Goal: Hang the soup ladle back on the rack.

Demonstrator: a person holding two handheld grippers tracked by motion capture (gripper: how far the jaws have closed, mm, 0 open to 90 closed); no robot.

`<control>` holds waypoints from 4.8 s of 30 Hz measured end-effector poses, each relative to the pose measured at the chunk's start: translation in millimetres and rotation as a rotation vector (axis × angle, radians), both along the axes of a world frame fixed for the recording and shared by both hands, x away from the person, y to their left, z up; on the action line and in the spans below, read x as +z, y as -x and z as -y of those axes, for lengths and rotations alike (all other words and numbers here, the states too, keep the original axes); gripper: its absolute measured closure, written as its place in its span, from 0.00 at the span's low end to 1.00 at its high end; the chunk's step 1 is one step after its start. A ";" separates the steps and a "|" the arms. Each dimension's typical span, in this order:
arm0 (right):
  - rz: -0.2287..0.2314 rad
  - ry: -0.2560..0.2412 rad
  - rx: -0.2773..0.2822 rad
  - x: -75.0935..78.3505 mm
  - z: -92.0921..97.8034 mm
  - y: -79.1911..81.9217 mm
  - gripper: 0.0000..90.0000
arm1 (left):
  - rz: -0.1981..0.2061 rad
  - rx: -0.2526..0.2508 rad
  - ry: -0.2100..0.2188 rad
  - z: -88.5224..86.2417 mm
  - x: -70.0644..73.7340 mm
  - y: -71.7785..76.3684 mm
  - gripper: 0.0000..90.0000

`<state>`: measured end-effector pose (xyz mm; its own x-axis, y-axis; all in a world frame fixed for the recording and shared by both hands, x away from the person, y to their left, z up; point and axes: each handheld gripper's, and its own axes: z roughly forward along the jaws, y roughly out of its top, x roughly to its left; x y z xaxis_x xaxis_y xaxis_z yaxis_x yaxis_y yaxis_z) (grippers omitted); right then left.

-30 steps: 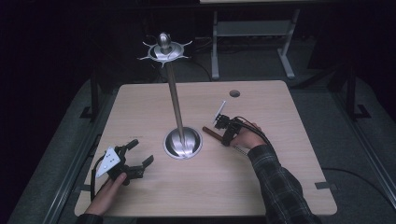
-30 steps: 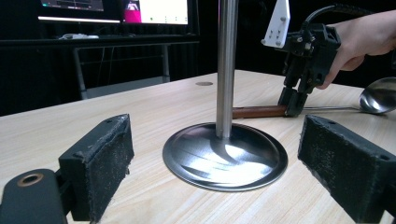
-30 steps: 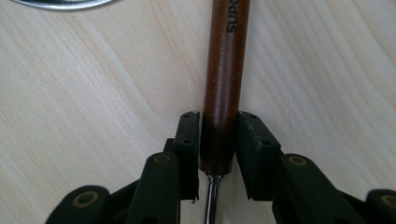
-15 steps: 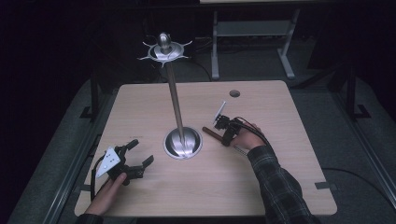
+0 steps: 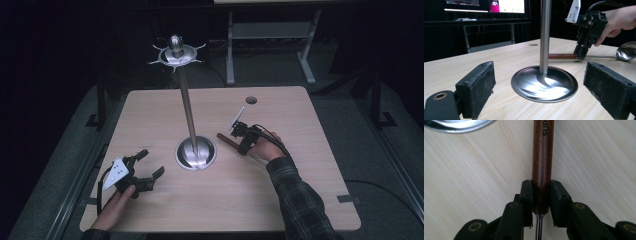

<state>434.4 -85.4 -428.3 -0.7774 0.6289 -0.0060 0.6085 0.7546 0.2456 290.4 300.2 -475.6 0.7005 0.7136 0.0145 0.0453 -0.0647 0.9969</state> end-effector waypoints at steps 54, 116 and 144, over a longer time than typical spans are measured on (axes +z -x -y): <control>0.462 -0.617 -0.128 75.2 88.2 80.7 0.82 | -0.005 0.006 0.003 0.3 -0.1 0.2 0.11; 0.553 -0.889 0.111 192.4 13.2 78.9 0.82 | -0.001 0.002 0.000 0.6 0.1 0.2 0.11; 0.521 -0.881 0.140 194.9 -9.0 62.4 0.82 | -0.001 -0.002 0.001 0.6 0.1 0.2 0.11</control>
<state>372.1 -76.4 -233.4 -0.8769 0.4774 0.0562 0.1892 0.2354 0.9533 290.2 299.5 -475.5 0.7019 0.7122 0.0125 0.0466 -0.0634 0.9969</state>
